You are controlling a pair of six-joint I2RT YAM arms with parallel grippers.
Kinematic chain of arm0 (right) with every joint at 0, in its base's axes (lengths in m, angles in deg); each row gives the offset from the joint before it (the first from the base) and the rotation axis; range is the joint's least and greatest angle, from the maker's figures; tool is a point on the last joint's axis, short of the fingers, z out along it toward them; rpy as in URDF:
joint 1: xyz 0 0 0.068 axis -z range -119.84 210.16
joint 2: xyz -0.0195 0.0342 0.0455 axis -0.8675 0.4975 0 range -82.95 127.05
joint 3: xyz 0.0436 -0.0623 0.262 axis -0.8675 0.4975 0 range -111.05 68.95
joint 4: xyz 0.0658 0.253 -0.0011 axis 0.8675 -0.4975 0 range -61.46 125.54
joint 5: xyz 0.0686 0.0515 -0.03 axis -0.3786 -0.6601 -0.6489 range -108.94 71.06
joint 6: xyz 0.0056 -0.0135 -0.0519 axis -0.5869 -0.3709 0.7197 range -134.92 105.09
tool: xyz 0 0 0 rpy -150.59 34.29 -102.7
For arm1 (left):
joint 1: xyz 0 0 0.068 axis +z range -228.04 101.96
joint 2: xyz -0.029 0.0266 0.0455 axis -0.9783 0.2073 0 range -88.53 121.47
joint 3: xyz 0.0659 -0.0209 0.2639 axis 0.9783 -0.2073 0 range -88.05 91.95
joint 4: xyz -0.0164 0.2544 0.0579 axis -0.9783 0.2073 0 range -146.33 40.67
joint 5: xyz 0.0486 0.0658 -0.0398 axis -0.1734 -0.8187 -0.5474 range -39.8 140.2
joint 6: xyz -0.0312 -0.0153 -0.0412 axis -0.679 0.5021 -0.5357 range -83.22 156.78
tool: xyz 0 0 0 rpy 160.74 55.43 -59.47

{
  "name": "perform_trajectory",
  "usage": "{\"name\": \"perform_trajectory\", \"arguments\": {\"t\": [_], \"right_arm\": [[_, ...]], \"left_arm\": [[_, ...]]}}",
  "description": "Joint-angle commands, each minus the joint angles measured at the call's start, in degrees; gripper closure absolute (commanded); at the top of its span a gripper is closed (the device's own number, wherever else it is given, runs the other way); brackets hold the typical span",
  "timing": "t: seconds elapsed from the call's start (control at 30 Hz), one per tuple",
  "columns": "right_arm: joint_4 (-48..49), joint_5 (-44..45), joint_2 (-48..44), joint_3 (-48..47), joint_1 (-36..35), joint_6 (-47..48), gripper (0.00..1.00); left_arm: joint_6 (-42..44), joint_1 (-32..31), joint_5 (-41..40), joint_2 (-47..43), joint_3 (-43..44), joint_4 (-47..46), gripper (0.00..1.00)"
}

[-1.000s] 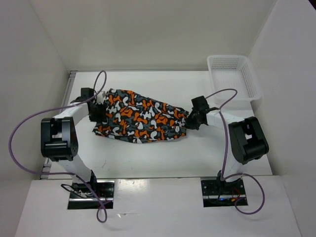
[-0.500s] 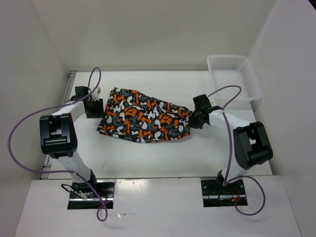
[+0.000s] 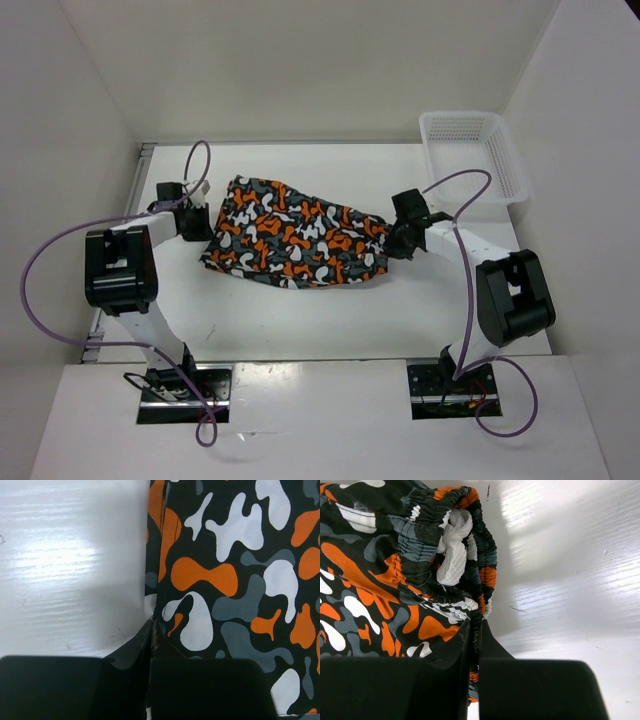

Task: Fold and stack the shorts
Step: Fold the shorts

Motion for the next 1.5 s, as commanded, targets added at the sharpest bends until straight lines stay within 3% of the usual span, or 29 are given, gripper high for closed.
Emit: {"name": "perform_trajectory", "arguments": {"t": [0.0, 0.4, 0.6, 0.73, 0.87, 1.23, 1.47], "right_arm": [[-1.74, 2.42, -2.29, -3.13, 0.03, 1.26, 0.99], [-7.02, 8.03, -3.34, -12.35, -1.02, 7.15, 0.99], [-12.37, 13.93, -1.42, -24.90, -8.83, 12.16, 1.00], [-18.00, 17.96, 5.26, -37.90, -17.79, 12.78, 1.00], [-19.86, 18.60, 12.02, -44.78, -25.35, 12.78, 1.00], [-18.80, 16.84, 21.79, -53.57, -32.32, 11.11, 1.00], [-19.33, 16.84, 23.64, -57.79, -32.32, 12.26, 1.00]], "left_arm": [[0.40, -2.04, 1.86, 2.02, -3.38, 0.01, 1.00], [0.40, -10.30, -2.79, -13.54, -12.00, 7.38, 1.00], [0.40, -10.31, -4.73, -14.78, -12.00, 9.41, 1.00], [0.40, -10.31, -4.73, -15.39, -12.00, 9.94, 1.00], [0.40, -10.31, -6.05, -15.92, -11.48, 11.17, 1.00], [0.40, -10.31, -5.52, -17.14, -8.76, 13.62, 1.00], [0.40, -5.31, -5.52, -19.10, -3.66, 16.53, 1.00]]}}
